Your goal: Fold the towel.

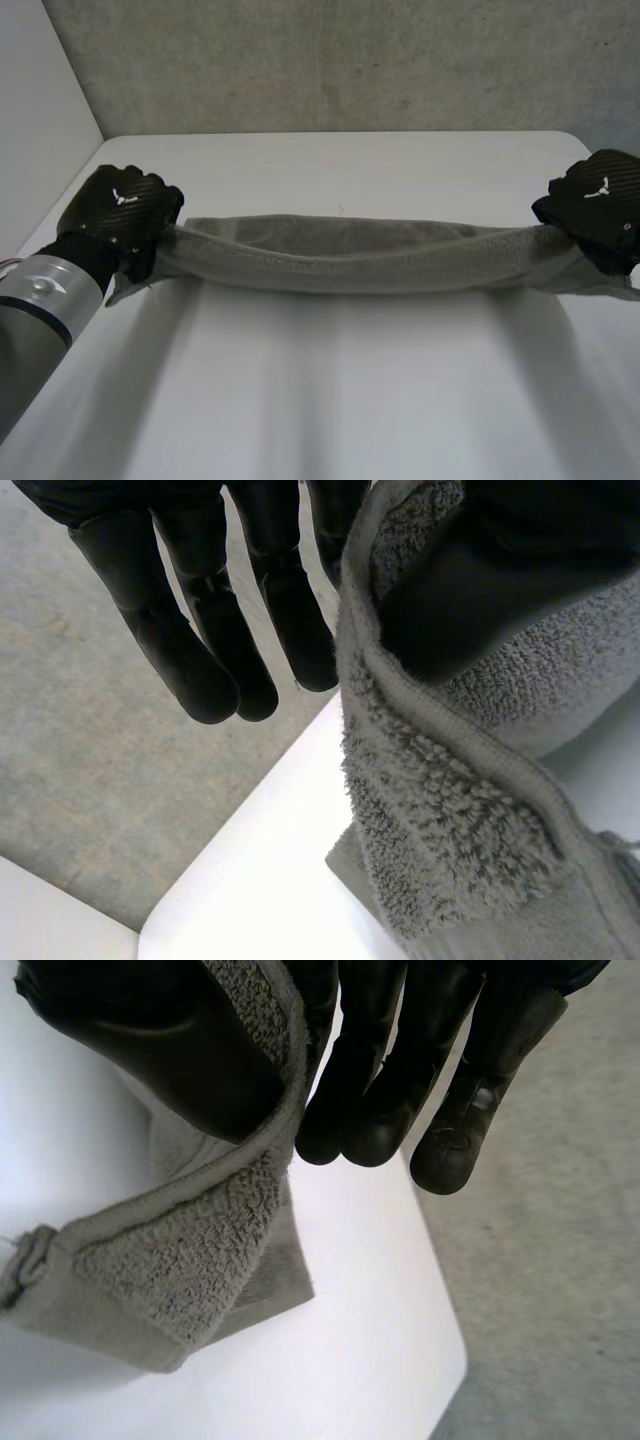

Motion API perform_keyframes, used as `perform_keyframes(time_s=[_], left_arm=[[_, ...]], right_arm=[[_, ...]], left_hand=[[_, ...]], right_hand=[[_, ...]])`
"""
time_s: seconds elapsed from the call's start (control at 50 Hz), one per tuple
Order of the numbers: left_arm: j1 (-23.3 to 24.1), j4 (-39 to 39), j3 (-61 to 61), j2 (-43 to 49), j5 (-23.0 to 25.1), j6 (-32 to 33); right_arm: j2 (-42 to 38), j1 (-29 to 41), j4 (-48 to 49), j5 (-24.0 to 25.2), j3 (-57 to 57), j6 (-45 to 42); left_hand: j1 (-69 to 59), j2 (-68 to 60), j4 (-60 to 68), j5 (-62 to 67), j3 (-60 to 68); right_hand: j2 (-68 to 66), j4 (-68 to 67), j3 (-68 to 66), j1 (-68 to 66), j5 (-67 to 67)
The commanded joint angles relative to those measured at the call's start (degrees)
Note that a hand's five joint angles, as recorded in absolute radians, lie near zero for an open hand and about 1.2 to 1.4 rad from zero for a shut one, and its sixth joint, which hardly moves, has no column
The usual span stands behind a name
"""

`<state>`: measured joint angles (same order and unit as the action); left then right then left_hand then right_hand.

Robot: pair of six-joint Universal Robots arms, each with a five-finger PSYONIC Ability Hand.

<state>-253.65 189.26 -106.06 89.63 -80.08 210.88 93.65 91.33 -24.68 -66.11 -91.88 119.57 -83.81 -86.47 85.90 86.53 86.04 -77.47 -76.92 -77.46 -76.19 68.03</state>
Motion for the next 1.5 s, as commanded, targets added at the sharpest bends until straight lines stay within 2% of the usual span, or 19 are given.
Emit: perform_keyframes(time_s=[0.02,0.2,0.3,0.34,0.54,0.66,0.7,0.72,0.74,0.76,0.78,0.8,0.96,1.04,1.14,1.18,1.24,1.36,1.5], left_arm=[[1.1,0.4,5.2,11.9,-0.4,4.1],[3.7,0.5,23.8,31.0,-1.0,6.8],[3.9,0.7,33.6,39.2,-3.0,7.1],[3.8,1.0,36.4,41.5,-3.1,7.2],[3.9,11.6,46.2,51.4,-3.8,12.0],[3.9,15.9,47.7,54.9,-3.1,15.2],[3.9,16.6,48.0,56.2,-3.1,15.7],[3.9,16.6,48.0,56.2,-3.1,15.7],[3.9,16.6,47.7,56.3,-3.1,15.9],[3.9,16.6,47.7,56.3,-3.1,15.9],[4.0,16.7,47.2,56.1,-3.2,15.9],[4.0,16.8,46.7,55.9,-3.1,15.9],[4.0,16.9,45.2,52.9,-3.0,15.7],[4.0,17.3,45.0,51.2,-3.3,15.2],[3.1,17.5,43.0,47.1,-3.4,11.3],[2.4,17.5,40.5,43.6,-3.0,5.9],[1.8,17.6,39.3,42.2,-1.7,2.1],[1.7,17.7,40.2,44.2,-0.2,3.3],[0.9,23.0,48.0,53.7,-0.3,10.7]], right_arm=[[-14.7,0.7,0.3,-0.7,5.4,-0.7],[-29.6,3.1,4.3,-3.9,16.6,0.6],[-36.9,5.6,14.0,-7.5,22.3,1.9],[-41.0,6.1,22.4,-10.3,24.5,1.9],[-49.2,8.5,42.9,-11.6,25.9,1.5],[-52.3,9.0,46.5,-11.6,26.1,1.6],[-53.0,9.2,46.5,-11.8,26.5,1.5],[-53.6,9.4,46.5,-12.1,26.7,1.5],[-53.6,9.4,46.5,-12.1,26.8,1.5],[-53.7,9.4,46.5,-12.4,26.9,1.7],[-53.7,9.4,46.5,-12.5,26.9,2.0],[-53.7,9.4,46.5,-12.5,26.9,2.0],[-51.8,9.5,46.3,-13.1,26.0,2.3],[-46.1,9.5,46.3,-13.1,23.7,4.6],[-40.1,9.0,46.2,-13.2,20.5,10.6],[-37.9,8.7,45.8,-13.1,19.6,12.7],[-34.3,8.6,45.4,-13.1,17.8,16.6],[-31.7,8.5,44.9,-12.9,15.9,19.5],[-31.4,9.0,42.9,-13.0,13.1,19.2]], left_hand=[[8.0,10.6,-10.1,-20.7,-10.2],[8.0,10.6,-10.1,-20.7,-10.2],[8.2,10.8,-10.2,-20.9,-10.4],[8.3,11.0,-10.4,-21.1,-10.6],[11.5,14.2,-13.6,-24.2,-13.8],[18.2,20.9,-20.3,-31.0,-20.5],[37.1,39.8,-39.2,-49.9,-39.4],[37.3,39.9,-39.3,-50.0,-39.5],[46.4,49.1,-48.5,-59.1,-48.7],[46.5,49.2,-48.6,-59.2,-48.7],[60.2,62.8,-62.3,-72.9,-62.4],[73.8,76.5,-75.9,-86.5,-76.0],[73.6,76.3,-75.7,-86.3,-75.8],[73.6,76.3,-75.7,-86.3,-75.8],[73.6,76.3,-75.7,-86.3,-75.8],[73.6,76.3,-75.7,-86.3,-75.8],[73.6,76.3,-75.7,-86.3,-75.8],[73.6,76.3,-75.7,-86.3,-75.8],[73.4,76.1,-75.5,-86.2,-75.7]], right_hand=[[-2.5,-3.1,-2.5,-3.8,2.0],[-2.5,-3.1,-2.5,-3.8,2.0],[-2.5,-3.1,-2.5,-3.8,2.0],[-2.5,-3.1,-2.5,-3.8,2.0],[-2.5,-3.1,-2.5,-3.8,2.0],[-2.5,-3.1,-2.5,-3.8,2.0],[-2.5,-3.1,-2.5,-3.8,2.0],[5.9,5.3,5.9,4.6,-6.5],[6.0,5.4,6.0,4.7,-6.5],[39.1,38.6,39.1,37.9,-39.7],[67.5,66.9,67.5,66.2,-68.0],[67.5,66.9,67.5,66.2,-68.0],[67.5,66.9,67.5,66.2,-68.0],[67.5,66.9,67.5,66.2,-68.0],[67.5,66.9,67.5,66.2,-68.0],[67.5,66.9,67.5,66.2,-68.0],[67.5,66.9,67.5,66.2,-68.0],[67.5,66.9,67.5,66.2,-68.0],[67.5,66.9,67.5,66.2,-68.0]])
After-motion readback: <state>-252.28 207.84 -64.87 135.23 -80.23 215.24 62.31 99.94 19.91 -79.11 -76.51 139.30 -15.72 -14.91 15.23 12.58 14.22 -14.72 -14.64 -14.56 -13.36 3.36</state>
